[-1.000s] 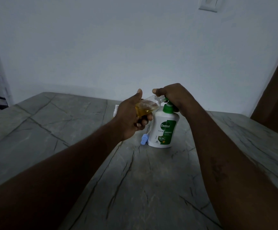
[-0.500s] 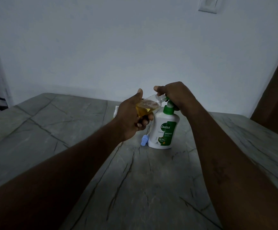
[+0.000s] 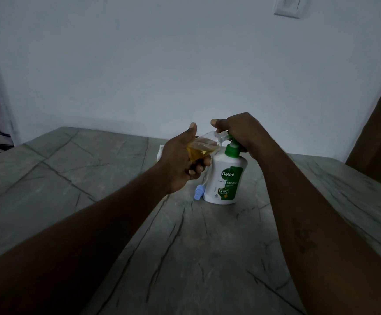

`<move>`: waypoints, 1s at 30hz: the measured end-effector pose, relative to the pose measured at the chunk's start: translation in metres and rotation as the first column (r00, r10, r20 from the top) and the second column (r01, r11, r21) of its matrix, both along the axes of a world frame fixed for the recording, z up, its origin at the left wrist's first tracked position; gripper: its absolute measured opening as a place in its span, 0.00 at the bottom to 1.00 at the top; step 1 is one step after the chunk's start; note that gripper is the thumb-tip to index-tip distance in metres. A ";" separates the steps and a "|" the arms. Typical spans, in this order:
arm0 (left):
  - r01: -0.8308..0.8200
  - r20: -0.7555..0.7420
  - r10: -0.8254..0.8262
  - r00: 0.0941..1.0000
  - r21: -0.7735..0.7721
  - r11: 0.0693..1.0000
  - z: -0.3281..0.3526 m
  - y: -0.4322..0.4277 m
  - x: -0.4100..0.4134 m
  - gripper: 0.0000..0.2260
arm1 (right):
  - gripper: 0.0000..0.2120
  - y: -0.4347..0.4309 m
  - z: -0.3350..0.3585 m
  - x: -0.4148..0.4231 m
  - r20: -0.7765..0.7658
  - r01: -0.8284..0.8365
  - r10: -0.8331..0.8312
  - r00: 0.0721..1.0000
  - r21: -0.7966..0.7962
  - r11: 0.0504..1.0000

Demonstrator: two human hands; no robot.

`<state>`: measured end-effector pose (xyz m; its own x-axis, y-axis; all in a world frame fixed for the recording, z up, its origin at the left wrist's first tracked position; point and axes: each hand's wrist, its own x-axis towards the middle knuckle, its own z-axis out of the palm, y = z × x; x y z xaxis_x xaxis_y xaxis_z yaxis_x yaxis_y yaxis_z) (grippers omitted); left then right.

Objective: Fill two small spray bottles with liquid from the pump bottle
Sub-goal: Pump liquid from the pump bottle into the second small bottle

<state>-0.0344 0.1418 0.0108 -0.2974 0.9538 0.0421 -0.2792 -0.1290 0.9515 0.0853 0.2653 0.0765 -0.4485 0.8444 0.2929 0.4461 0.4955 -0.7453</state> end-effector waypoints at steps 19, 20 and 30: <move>-0.015 -0.016 0.015 1.000 -0.009 1.000 -0.001 0.001 -0.001 0.30 | 0.22 0.002 -0.003 -0.002 0.009 0.017 -0.017 1.000 -0.075 0.997; -0.013 -0.016 0.013 1.000 -0.007 1.000 -0.001 0.001 -0.001 0.30 | 0.22 0.002 -0.004 -0.001 0.010 0.019 -0.018 1.000 -0.071 0.997; 0.027 -0.010 -0.027 1.000 0.026 0.999 0.000 0.001 -0.002 0.30 | 0.21 -0.003 0.004 0.002 0.000 0.017 -0.017 1.000 0.039 0.999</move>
